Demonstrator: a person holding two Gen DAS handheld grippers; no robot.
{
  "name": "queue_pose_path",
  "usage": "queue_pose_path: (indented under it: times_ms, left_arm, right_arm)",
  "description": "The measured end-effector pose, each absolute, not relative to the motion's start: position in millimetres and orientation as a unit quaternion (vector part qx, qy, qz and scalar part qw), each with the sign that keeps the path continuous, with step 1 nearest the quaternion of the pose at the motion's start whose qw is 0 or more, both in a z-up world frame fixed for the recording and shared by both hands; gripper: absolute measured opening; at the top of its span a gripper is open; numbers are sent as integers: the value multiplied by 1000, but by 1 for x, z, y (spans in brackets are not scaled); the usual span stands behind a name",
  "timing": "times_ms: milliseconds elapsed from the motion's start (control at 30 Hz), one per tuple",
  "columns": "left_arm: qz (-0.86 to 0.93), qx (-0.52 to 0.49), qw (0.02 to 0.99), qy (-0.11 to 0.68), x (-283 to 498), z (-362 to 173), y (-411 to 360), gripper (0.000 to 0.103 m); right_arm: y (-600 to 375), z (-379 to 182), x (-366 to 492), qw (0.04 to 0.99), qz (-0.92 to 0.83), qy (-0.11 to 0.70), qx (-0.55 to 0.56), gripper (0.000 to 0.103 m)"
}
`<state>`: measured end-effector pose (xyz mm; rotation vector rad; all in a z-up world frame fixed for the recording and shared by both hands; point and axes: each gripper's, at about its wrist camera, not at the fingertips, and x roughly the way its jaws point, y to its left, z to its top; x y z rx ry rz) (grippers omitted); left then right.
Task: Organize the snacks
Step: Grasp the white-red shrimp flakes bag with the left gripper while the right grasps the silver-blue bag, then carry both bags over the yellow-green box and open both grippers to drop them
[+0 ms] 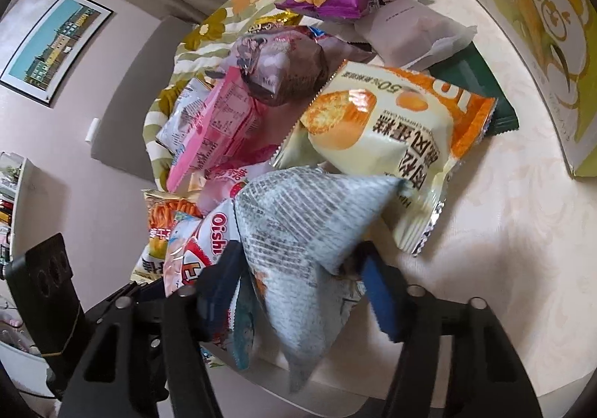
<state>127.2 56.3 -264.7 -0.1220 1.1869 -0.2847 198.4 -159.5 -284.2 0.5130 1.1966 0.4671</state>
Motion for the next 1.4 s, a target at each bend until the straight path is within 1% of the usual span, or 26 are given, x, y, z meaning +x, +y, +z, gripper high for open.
queue_pose_path:
  times_ms: [100,300,600,867,1067,1400]
  left_arm:
    - [-136,-66,820,552,126,-265,58,69]
    - [-138,-69,824,544,122,-255,59,69]
    - [-142,-73,840,519,113,-223,62,69]
    - [-169,-97,861,469,108,-175,65,69]
    - [-208,-86,880,418,126,-130,49,69]
    - [-253,-40,898,357,188,-66,-27,69]
  right_arm:
    - [-164,-285,197,768,218,553,239,44]
    - [-161,-275,192,776,220,545,229,41]
    - [-162,-245,184,799,226,521,199,38]
    - [-168,-208,174,823,225,485,192,37]
    - [-185,-167,169,852,199,444,192,37]
    - [-256,-100,193,899,145,365,192,37]
